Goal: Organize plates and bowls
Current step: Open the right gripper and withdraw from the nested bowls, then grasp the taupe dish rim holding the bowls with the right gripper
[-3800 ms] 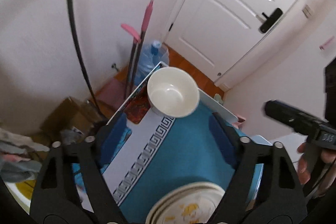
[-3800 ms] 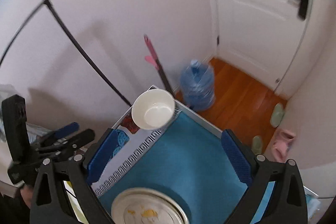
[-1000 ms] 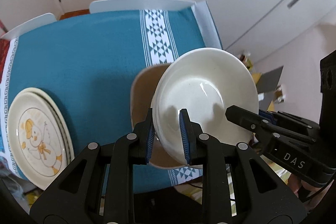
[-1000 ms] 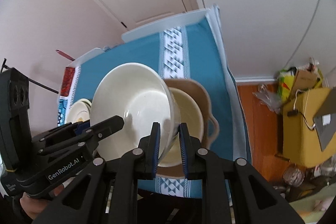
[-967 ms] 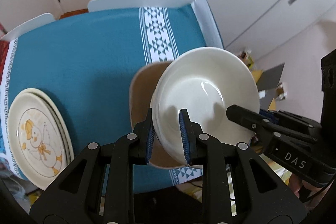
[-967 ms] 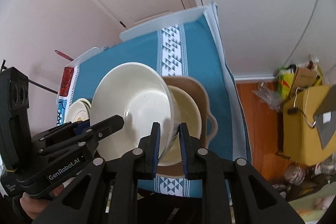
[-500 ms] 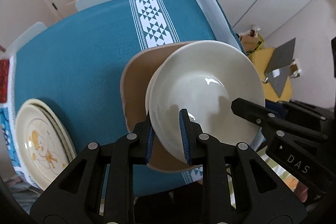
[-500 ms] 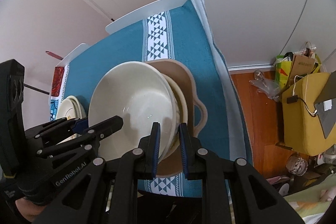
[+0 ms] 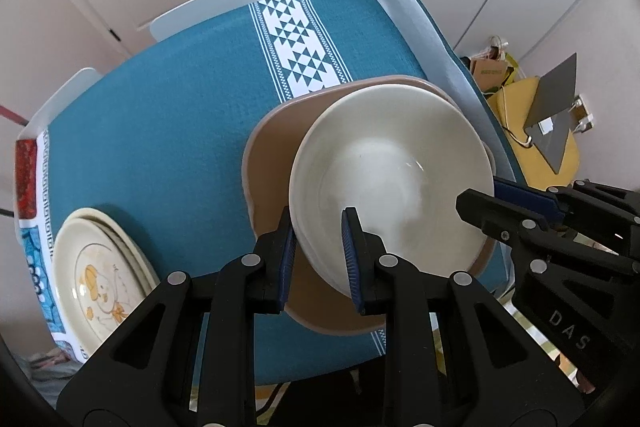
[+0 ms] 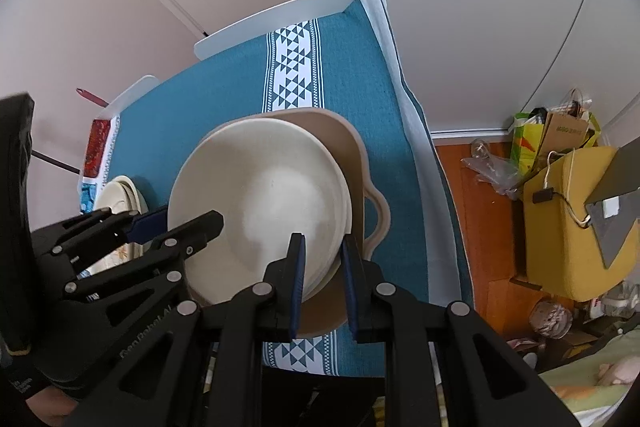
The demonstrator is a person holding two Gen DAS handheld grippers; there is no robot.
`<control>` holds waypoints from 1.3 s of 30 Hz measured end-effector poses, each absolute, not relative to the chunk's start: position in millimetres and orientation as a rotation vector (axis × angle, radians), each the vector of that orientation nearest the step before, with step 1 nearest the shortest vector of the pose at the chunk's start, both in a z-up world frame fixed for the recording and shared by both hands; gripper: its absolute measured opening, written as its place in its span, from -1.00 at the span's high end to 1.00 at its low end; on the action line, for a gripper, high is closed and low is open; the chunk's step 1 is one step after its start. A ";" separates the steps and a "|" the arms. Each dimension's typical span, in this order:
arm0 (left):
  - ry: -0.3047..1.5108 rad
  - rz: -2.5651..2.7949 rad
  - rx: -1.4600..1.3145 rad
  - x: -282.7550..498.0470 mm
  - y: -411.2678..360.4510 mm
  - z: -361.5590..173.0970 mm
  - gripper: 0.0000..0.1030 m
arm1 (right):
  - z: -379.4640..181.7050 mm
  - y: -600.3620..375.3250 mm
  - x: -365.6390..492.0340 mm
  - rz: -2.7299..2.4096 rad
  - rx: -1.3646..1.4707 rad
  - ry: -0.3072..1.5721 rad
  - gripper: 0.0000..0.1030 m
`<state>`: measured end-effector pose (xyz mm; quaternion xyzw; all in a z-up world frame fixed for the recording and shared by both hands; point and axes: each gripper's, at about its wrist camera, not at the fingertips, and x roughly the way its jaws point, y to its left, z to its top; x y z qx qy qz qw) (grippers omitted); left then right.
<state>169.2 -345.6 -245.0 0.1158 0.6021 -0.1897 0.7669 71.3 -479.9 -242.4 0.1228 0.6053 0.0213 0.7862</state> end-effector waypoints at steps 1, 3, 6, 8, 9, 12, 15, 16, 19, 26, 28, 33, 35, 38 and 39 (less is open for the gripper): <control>1.305 -0.412 0.254 168.9 -345.6 -245.0 0.61 | -242.5 -478.3 71.0 0.043 0.254 1.304 0.68; 1.304 -0.413 0.252 169.2 -345.2 -245.1 0.61 | -242.6 -476.4 70.3 0.037 0.244 1.304 0.68; 1.305 -0.417 0.241 169.0 -345.2 -245.5 0.61 | -242.4 -478.4 68.5 0.033 0.262 1.297 0.68; 1.304 -0.418 0.238 168.7 -344.7 -244.5 0.61 | -241.9 -480.1 67.6 0.036 0.269 1.294 0.68; 1.303 -0.419 0.235 168.4 -343.6 -243.1 0.61 | -240.8 -480.8 67.2 0.038 0.273 1.291 0.68; 1.278 -0.420 0.220 167.7 -336.1 -230.5 0.61 | -232.5 -482.4 64.9 0.041 0.287 1.268 0.68; 1.229 -0.418 0.208 166.5 -325.8 -209.2 0.61 | -220.6 -484.9 64.1 0.051 0.296 1.239 0.68; 1.211 -0.420 0.202 165.7 -321.9 -201.4 0.61 | -215.8 -484.3 63.6 0.055 0.298 1.229 0.68; 1.140 -0.444 0.162 160.7 -305.3 -167.9 0.60 | -189.1 -481.7 59.5 0.075 0.272 1.175 0.68; 0.949 -0.458 0.174 140.5 -280.1 -116.3 -0.99 | -128.5 -481.8 40.5 0.122 0.155 1.037 -0.54; 0.981 -0.459 0.214 140.0 -279.5 -121.9 -0.99 | -129.9 -484.6 35.7 0.116 0.132 1.059 -0.98; 1.091 -0.465 0.279 138.4 -277.7 -155.8 -0.99 | -154.6 -485.0 25.7 0.071 -0.035 1.188 -0.98; 1.138 -0.469 0.287 140.9 -278.2 -174.3 -0.99 | -164.7 -484.3 23.9 0.047 -0.093 1.214 -0.98; 1.193 -0.470 0.299 142.7 -280.8 -196.5 -0.99 | -185.1 -483.5 27.9 0.078 -0.103 1.267 -0.98; 1.213 -0.470 0.307 143.8 -282.3 -204.5 -0.99 | -195.2 -483.5 31.2 0.089 -0.097 1.294 -0.98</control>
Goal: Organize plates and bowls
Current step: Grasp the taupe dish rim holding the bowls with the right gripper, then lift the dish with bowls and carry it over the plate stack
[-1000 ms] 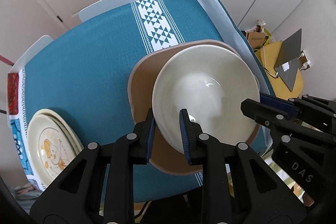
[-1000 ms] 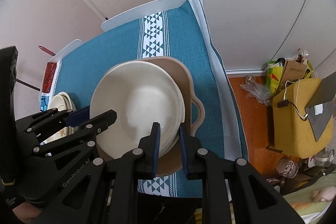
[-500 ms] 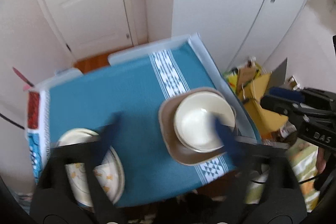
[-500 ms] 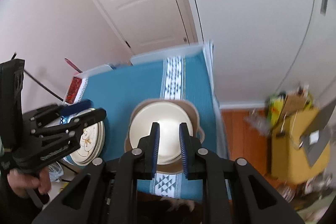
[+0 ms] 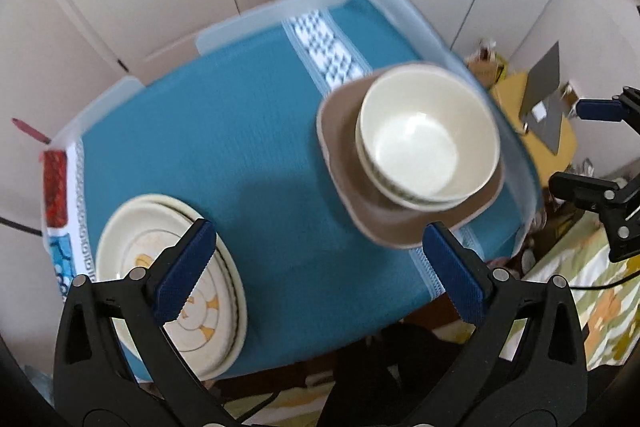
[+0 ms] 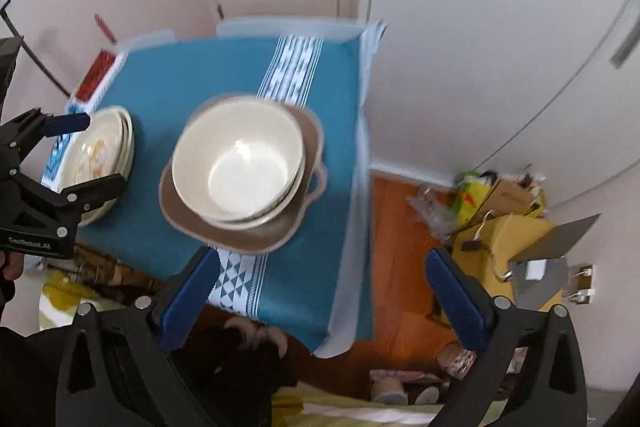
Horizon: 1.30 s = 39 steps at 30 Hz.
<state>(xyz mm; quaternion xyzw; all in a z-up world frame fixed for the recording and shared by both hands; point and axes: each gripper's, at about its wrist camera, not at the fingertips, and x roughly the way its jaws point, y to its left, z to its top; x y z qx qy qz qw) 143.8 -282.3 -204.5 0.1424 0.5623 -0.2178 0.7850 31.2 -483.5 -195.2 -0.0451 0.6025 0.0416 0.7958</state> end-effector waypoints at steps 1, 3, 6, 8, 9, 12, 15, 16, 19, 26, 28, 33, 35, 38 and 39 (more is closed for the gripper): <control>1.230 -0.469 0.313 144.9 -283.6 -211.4 -0.99 | -203.7 -484.2 32.9 0.095 -0.089 1.316 -0.98; 1.249 -0.468 0.315 147.3 -284.9 -220.9 -0.99 | -221.6 -487.9 37.4 0.076 -0.071 1.363 -0.98; 1.272 -0.472 0.318 150.5 -288.0 -231.2 -0.99 | -232.4 -495.6 41.3 0.075 -0.028 1.394 -0.98; 1.281 -0.475 0.321 151.5 -290.1 -235.4 -0.99 | -236.7 -495.6 47.0 0.075 -0.041 1.406 -0.94; 1.285 -0.480 0.324 152.6 -291.8 -237.9 -0.99 | -238.3 -494.9 50.4 0.079 -0.050 1.411 -0.83; 1.297 -0.486 0.337 155.8 -295.6 -243.9 -0.97 | -243.1 -488.9 57.6 0.102 -0.064 1.439 -0.56; 1.308 -0.491 0.346 159.7 -297.9 -248.2 -0.94 | -247.9 -481.7 64.6 0.121 -0.111 1.462 -0.36; 1.312 -0.494 0.348 160.6 -298.3 -249.5 -0.94 | -248.7 -478.9 66.1 0.127 -0.121 1.467 -0.32; 1.323 -0.503 0.362 162.9 -301.0 -255.0 -0.88 | -253.0 -473.5 68.0 0.151 -0.142 1.484 -0.21; 1.368 -0.533 0.360 165.0 -305.9 -272.7 -0.57 | -264.6 -472.0 73.8 0.184 -0.152 1.509 -0.13; 1.371 -0.548 0.344 166.5 -308.1 -277.0 -0.47 | -268.6 -473.3 75.5 0.197 -0.140 1.509 -0.03; 1.376 -0.595 0.314 170.5 -317.9 -291.6 0.14 | -282.8 -469.9 77.4 0.248 -0.114 1.483 0.27; 1.378 -0.611 0.306 170.7 -321.1 -298.2 0.28 | -288.6 -469.6 76.8 0.261 -0.097 1.461 0.29; 1.377 -0.624 0.274 172.6 -322.7 -302.9 0.51 | -297.8 -472.9 76.7 0.275 -0.063 1.432 0.33; 1.365 -0.619 0.289 172.4 -324.9 -304.2 0.56 | -300.0 -472.8 77.2 0.277 -0.060 1.425 0.38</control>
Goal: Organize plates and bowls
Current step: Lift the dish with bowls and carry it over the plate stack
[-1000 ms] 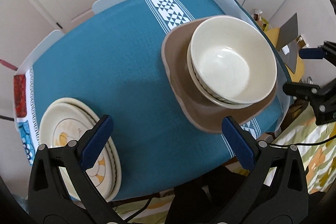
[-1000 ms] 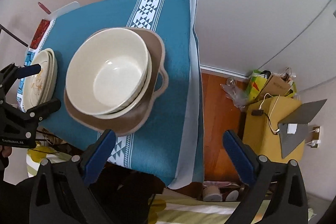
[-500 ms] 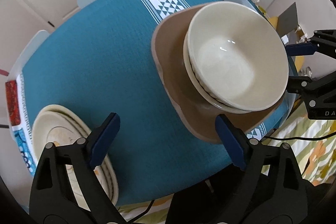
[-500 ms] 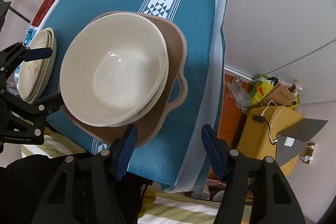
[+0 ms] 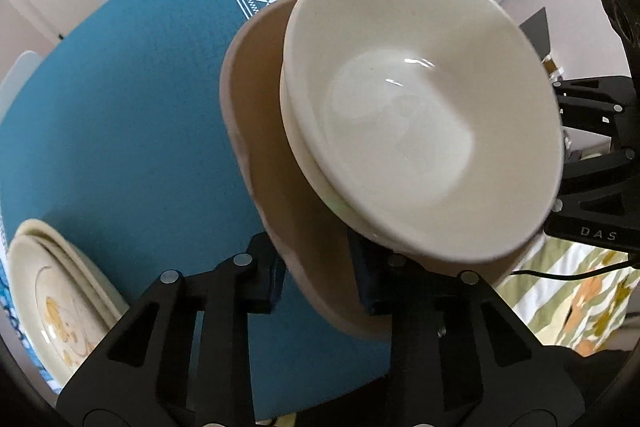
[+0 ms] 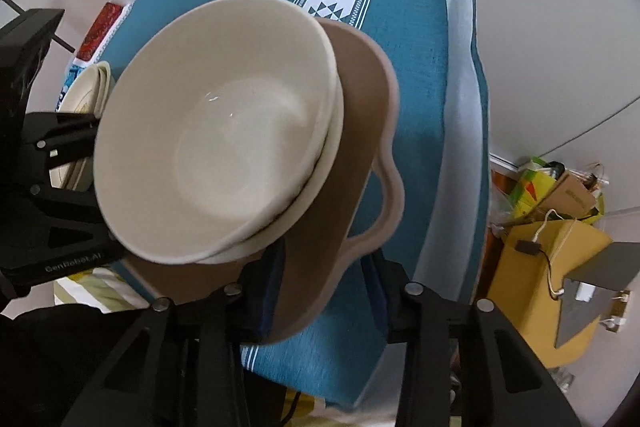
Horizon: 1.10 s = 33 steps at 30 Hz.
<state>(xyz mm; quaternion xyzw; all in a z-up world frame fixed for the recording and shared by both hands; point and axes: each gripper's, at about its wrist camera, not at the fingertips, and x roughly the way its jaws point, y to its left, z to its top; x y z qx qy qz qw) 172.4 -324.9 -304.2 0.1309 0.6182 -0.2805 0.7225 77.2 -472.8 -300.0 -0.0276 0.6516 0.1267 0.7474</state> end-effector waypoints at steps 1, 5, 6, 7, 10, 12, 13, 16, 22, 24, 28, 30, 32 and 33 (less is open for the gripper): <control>1.352 -0.619 0.289 172.1 -325.7 -303.8 0.63 | -303.0 -472.3 77.8 0.280 -0.056 1.417 0.47; 1.319 -0.618 0.285 170.9 -326.7 -302.6 0.77 | -305.4 -470.1 78.3 0.296 -0.043 1.357 0.67; 1.311 -0.618 0.284 170.6 -326.5 -302.5 0.77 | -305.3 -469.6 78.3 0.305 -0.036 1.342 0.72; 1.300 -0.612 0.279 170.3 -326.0 -301.9 0.77 | -305.3 -469.9 79.1 0.306 -0.035 1.335 0.72; 1.280 -0.594 0.292 167.2 -327.4 -299.7 0.78 | -304.6 -470.2 81.1 0.306 -0.019 1.322 0.72; 1.266 -0.587 0.307 164.6 -329.1 -298.2 0.78 | -302.6 -468.8 80.3 0.305 -0.029 1.310 0.72; 1.262 -0.584 0.314 163.6 -329.7 -297.3 0.78 | -302.3 -468.8 79.7 0.305 -0.034 1.307 0.72; 1.253 -0.568 0.332 161.1 -331.2 -294.1 0.78 | -302.6 -470.0 79.4 0.319 -0.031 1.306 0.72; 1.241 -0.541 0.294 166.0 -316.4 -275.8 0.79 | -287.1 -464.0 81.5 0.345 -0.058 1.299 0.72; 1.219 -0.516 0.277 165.6 -306.4 -257.8 0.79 | -274.8 -458.7 83.6 0.356 -0.076 1.287 0.72; 1.191 -0.463 0.243 168.6 -285.5 -229.8 0.79 | -243.1 -441.4 90.2 0.395 -0.108 1.249 0.72; 1.175 -0.437 0.223 169.9 -268.3 -217.1 0.79 | -228.6 -428.6 94.8 0.411 -0.122 1.232 0.72; 1.165 -0.421 0.210 170.4 -250.7 -208.0 0.79 | -216.5 -411.5 98.5 0.424 -0.137 1.215 0.72; 1.156 -0.412 0.206 170.4 -239.2 -203.6 0.79 | -212.8 -403.4 99.6 0.428 -0.144 1.211 0.72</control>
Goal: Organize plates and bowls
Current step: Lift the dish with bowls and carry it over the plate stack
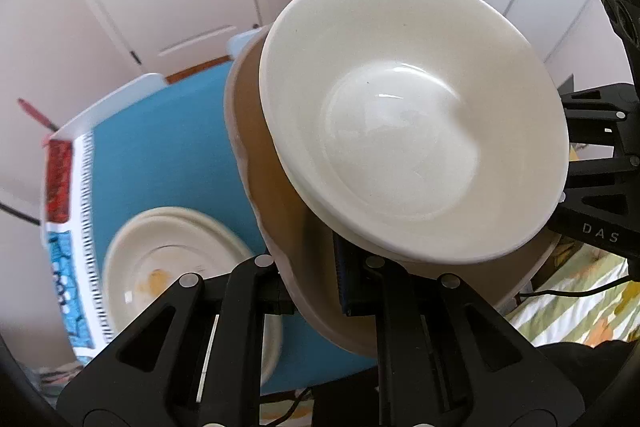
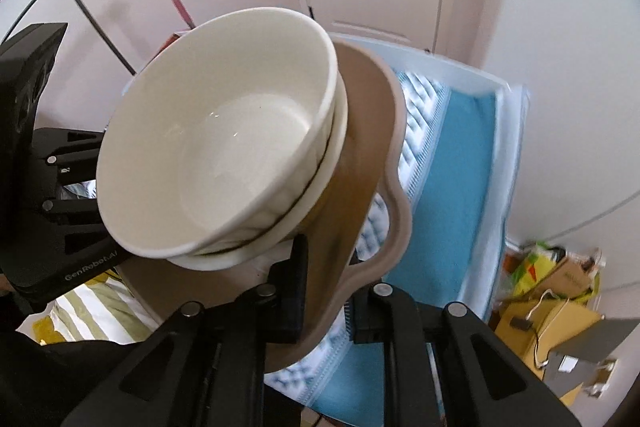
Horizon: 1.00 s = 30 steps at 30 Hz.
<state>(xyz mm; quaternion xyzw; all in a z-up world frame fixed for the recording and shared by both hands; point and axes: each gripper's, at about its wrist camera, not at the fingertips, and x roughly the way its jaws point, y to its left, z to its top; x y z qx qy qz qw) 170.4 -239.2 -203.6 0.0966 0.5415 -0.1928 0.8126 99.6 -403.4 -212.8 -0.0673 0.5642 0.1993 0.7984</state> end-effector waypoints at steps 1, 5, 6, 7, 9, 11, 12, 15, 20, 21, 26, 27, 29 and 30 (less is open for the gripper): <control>1.149 -0.406 0.205 170.3 -229.6 -200.8 0.79 | -208.5 -393.3 100.6 0.431 -0.152 1.204 0.72; 1.139 -0.398 0.197 173.5 -192.0 -197.9 0.79 | -198.9 -354.4 102.3 0.443 -0.168 1.183 0.72; 1.141 -0.399 0.195 173.3 -182.1 -197.6 0.79 | -197.6 -344.5 102.6 0.441 -0.173 1.181 0.72; 1.141 -0.400 0.195 169.7 -169.9 -195.7 0.79 | -196.4 -331.7 101.4 0.438 -0.177 1.179 0.72; 1.144 -0.406 0.204 164.5 -144.1 -192.3 0.79 | -195.8 -311.5 98.8 0.434 -0.176 1.180 0.72; 1.151 -0.412 0.207 162.0 -124.7 -194.9 0.79 | -197.6 -290.4 96.9 0.431 -0.167 1.184 0.72; 1.158 -0.419 0.210 162.8 -112.9 -197.7 0.79 | -199.3 -280.3 96.1 0.430 -0.162 1.188 0.72; 1.176 -0.437 0.229 163.2 -83.1 -211.0 0.79 | -207.8 -249.5 94.6 0.420 -0.149 1.201 0.72; 1.213 -0.462 0.243 159.3 -49.0 -238.2 0.79 | -232.6 -211.5 84.0 0.395 -0.115 1.237 0.72; 1.219 -0.466 0.242 157.9 -44.7 -243.5 0.79 | -238.7 -204.1 81.2 0.391 -0.111 1.246 0.72; 1.250 -0.467 0.231 155.6 -31.2 -265.6 0.79 | -257.7 -185.4 74.4 0.377 -0.107 1.274 0.72; 1.253 -0.469 0.229 155.8 -30.1 -269.2 0.79 | -261.9 -182.5 72.7 0.372 -0.109 1.276 0.72; 1.259 -0.476 0.221 157.6 -28.6 -275.4 0.79 | -268.0 -181.6 72.1 0.364 -0.109 1.279 0.72; 1.260 -0.477 0.219 157.7 -28.6 -276.8 0.79 | -270.2 -181.2 72.2 0.360 -0.109 1.279 0.72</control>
